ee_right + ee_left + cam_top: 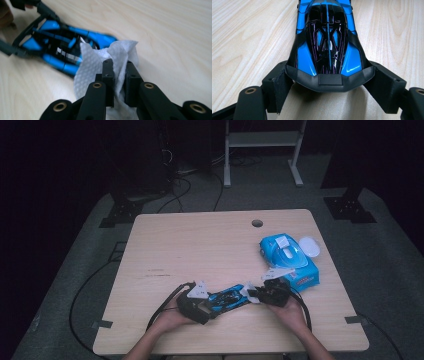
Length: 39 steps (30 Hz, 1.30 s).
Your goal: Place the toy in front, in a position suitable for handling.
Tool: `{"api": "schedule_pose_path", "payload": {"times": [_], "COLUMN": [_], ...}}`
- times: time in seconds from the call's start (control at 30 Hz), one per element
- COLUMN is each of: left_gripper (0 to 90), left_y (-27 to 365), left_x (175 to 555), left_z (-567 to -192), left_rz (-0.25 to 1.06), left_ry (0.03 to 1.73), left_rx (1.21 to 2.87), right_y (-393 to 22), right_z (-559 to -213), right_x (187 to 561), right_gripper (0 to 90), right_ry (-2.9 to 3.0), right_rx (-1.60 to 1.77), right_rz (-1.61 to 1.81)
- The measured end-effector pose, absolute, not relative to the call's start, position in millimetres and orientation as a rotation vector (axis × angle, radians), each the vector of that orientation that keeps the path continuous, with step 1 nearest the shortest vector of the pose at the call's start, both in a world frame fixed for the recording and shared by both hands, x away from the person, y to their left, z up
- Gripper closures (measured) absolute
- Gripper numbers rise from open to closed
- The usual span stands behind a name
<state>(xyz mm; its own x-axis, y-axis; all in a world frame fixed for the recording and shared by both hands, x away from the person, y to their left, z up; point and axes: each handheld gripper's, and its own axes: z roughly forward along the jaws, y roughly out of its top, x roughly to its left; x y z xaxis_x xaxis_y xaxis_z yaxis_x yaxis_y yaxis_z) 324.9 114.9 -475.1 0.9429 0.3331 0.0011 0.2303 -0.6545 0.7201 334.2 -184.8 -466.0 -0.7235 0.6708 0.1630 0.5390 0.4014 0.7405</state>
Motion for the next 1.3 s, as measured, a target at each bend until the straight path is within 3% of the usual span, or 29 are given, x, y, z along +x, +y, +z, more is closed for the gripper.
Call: {"api": "schedule_pose_path", "payload": {"times": [0.23, 0.53, 0.67, 0.9, 1.03, 1.3], "left_gripper": [24.1, 20.3, 21.1, 27.4, 40.5, 41.1], "left_y": [111.2, 121.3, 128.9, 135.0, 143.0, 133.4], "left_x": [325.7, 331.5, 334.0, 340.1, 344.4, 346.4], "left_z": [-474.9, -470.8, -466.5, -465.0, -464.1, -471.4], "left_rz": [0.162, 0.044, -0.030, -0.121, -0.125, -0.152], "left_ry": [0.419, 0.495, 0.537, 0.592, 0.631, 0.699], "left_rx": [2.313, 2.314, 2.237, 2.176, 2.140, 2.127], "right_y": [-174.8, -176.0, -174.8, -174.2, -174.3, -171.2], "right_z": [-458.4, -461.0, -461.1, -461.3, -461.4, -460.4], "right_x": [325.9, 323.0, 320.4, 318.6, 318.8, 313.7], "right_gripper": [80.8, 80.6, 80.6, 80.6, 80.6, 80.7], "right_ry": [2.532, 2.534, 2.524, 2.516, 2.519, 2.523], "right_rx": [1.018, 0.999, 0.986, 0.981, 0.981, 0.947], "right_rz": [1.320, 1.325, 1.312, 1.307, 1.310, 1.284]}}
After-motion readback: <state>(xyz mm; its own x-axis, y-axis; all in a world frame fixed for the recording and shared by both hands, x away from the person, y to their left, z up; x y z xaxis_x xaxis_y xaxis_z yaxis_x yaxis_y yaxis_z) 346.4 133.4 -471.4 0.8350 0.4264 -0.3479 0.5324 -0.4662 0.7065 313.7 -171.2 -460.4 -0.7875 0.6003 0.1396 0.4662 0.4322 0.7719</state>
